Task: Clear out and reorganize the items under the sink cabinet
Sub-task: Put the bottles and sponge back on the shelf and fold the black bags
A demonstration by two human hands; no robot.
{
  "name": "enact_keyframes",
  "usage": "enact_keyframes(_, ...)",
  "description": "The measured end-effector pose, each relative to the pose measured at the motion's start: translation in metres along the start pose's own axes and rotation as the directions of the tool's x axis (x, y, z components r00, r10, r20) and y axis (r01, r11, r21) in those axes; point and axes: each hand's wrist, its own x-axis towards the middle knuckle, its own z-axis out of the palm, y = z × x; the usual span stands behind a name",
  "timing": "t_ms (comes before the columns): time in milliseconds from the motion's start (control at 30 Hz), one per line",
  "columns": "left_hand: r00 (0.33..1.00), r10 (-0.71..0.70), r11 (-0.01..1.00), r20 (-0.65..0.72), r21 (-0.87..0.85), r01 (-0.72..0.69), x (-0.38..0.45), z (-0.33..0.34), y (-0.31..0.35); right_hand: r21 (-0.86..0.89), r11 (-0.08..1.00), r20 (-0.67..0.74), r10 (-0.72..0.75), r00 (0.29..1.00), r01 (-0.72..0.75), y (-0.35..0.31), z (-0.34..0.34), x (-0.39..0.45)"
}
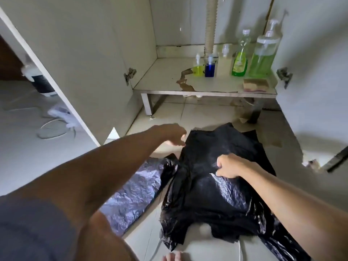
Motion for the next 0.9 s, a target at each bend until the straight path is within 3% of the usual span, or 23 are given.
enact_keyframes(67, 0.995, -0.042, 0.998, -0.095, -0.049, 0.038, -0.013, -0.020, -0.029, 0.129, 0.988, -0.056, -0.078, 0.995, 0.085, -0.034, -0.014, 0.007)
enact_keyframes(133, 0.992, -0.095, 0.989, -0.088, -0.125, 0.084, -0.024, -0.006, -0.061, 0.205, 0.965, -0.080, -0.151, 0.985, 0.165, -0.065, -0.019, 0.014)
enact_keyframes(233, 0.980, -0.191, 0.965, 0.050, -0.176, 0.197, -0.036, 0.064, -0.102, 0.265, 0.940, -0.075, -0.200, 0.977, 0.213, -0.099, -0.008, 0.035)
enact_keyframes(333, 0.928, -0.274, 0.923, 0.254, -0.203, 0.328, -0.046, 0.151, -0.135, 0.299, 0.934, -0.032, -0.198, 0.980, 0.198, -0.125, 0.017, 0.061)
enact_keyframes(433, 0.884, -0.370, 0.839, 0.285, -0.308, 0.450, -0.055, 0.220, -0.162, 0.284, 0.938, -0.024, -0.202, 0.979, 0.200, -0.147, 0.046, 0.089)
enact_keyframes(500, 0.816, -0.507, 0.721, 0.280, -0.382, 0.579, -0.066, 0.252, -0.178, 0.285, 0.945, 0.010, -0.171, 0.985, 0.161, -0.157, 0.065, 0.103)
enact_keyframes(567, 0.653, -0.686, 0.516, 0.322, -0.418, 0.748, -0.081, 0.282, -0.197, 0.255, 0.959, -0.001, -0.132, 0.991, 0.128, -0.163, 0.080, 0.108)
enact_keyframes(633, 0.550, -0.745, 0.383, 0.376, -0.435, 0.815, -0.096, 0.310, -0.215, 0.173, 0.970, -0.114, -0.154, 0.981, 0.172, -0.165, 0.091, 0.106)
enact_keyframes(733, 0.526, -0.793, 0.362, 0.307, -0.456, 0.813, -0.110, 0.326, -0.222, 0.192, 0.956, -0.254, -0.169, 0.952, 0.221, -0.163, 0.098, 0.100)
enact_keyframes(800, 0.554, -0.806, 0.412, 0.209, -0.473, 0.779, -0.112, 0.324, -0.225, 0.281, 0.921, -0.273, -0.192, 0.943, 0.269, -0.163, 0.098, 0.097)
enact_keyframes(900, 0.597, -0.777, 0.444, 0.199, -0.498, 0.745, -0.114, 0.307, -0.229, 0.338, 0.862, -0.279, -0.293, 0.915, 0.378, -0.160, 0.080, 0.087)
